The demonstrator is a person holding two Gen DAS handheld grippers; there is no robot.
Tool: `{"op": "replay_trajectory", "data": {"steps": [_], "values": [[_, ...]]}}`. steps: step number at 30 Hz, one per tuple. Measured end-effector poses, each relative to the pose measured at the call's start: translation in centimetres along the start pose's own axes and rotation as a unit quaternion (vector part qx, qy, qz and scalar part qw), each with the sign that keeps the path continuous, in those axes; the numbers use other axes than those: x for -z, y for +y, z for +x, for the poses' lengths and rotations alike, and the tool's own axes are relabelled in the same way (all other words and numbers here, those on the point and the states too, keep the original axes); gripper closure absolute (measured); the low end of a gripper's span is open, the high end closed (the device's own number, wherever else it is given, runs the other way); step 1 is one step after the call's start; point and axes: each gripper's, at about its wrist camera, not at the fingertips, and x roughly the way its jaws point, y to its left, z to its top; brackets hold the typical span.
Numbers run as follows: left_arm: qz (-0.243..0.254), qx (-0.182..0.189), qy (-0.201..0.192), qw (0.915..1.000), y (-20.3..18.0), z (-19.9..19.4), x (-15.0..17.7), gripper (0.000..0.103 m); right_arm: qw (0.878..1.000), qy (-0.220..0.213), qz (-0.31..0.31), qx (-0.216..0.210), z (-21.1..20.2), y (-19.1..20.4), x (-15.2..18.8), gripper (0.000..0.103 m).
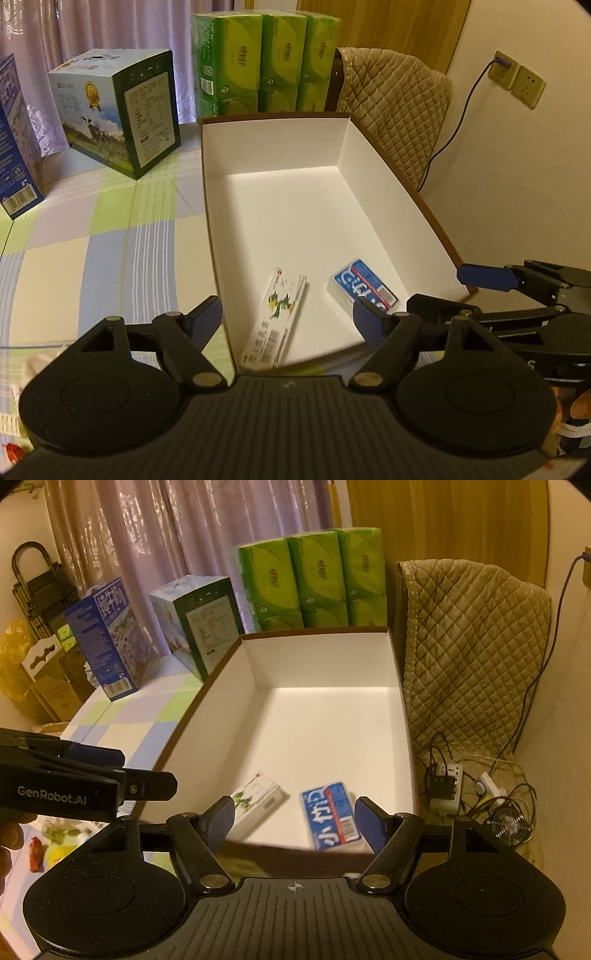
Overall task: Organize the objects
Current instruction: 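Open both tools to drop the case and ointment box inside, then move both tools back toward the remaining items on the table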
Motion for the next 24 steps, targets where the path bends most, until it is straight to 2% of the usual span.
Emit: {"op": "replay_trajectory", "data": {"steps": [10, 24], "values": [[-0.002, 0.018, 0.002, 0.9998, 3.3, -4.1, 3.7, 0.028, 1.000, 0.005, 0.017, 0.004, -2.5, 4.3, 2.7, 0.034], [-0.021, 0.003, 0.006, 0.9997, 10.2, -8.7, 7.6, 0.027, 1.000, 0.019, 0.013, -0.012, -2.0, 11.4, 5.0, 0.034]]}}
